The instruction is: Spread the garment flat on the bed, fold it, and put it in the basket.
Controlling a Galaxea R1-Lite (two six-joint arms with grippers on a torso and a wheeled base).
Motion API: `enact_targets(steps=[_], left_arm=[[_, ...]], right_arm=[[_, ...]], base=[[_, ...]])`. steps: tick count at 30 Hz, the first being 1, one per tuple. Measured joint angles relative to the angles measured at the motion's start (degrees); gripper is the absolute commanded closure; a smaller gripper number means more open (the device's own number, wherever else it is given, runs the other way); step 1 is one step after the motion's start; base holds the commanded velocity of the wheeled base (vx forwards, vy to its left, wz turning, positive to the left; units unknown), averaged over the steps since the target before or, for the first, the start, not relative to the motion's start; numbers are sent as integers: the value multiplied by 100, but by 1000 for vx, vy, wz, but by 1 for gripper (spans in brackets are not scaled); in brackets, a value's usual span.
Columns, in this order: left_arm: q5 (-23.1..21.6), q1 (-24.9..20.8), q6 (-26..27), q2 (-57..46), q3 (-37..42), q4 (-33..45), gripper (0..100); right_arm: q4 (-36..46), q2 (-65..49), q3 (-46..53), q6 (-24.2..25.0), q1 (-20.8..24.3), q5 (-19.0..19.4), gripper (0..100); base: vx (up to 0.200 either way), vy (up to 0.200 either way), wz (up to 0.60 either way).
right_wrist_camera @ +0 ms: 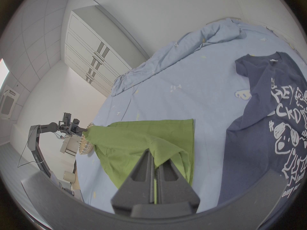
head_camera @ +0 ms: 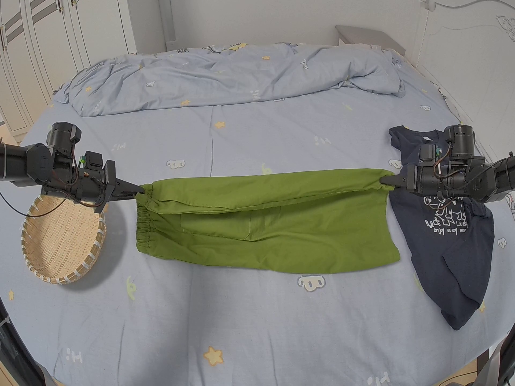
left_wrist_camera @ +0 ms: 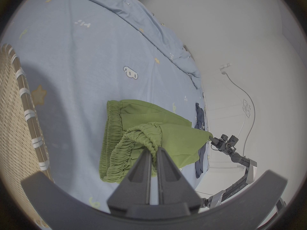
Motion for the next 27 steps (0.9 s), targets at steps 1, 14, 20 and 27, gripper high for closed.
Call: enact_targets(steps=[1, 14, 20, 27], left_arm=[[0, -4, 0, 20, -13, 0, 100], [40, -48, 2, 247, -171, 5, 100], [90, -100, 2, 385, -256, 2, 100], [106, -121, 2, 468, -286, 5, 100]], right_arm=[[-7, 40, 15, -2, 13, -4, 100], [-11, 346, 67, 0, 121, -4, 100], [-11, 412, 63, -2, 140, -4, 100], [-11, 468, 61, -11, 165, -2, 100]], base=[[0, 0, 0], [0, 0, 0], [0, 0, 0], [0, 0, 0]])
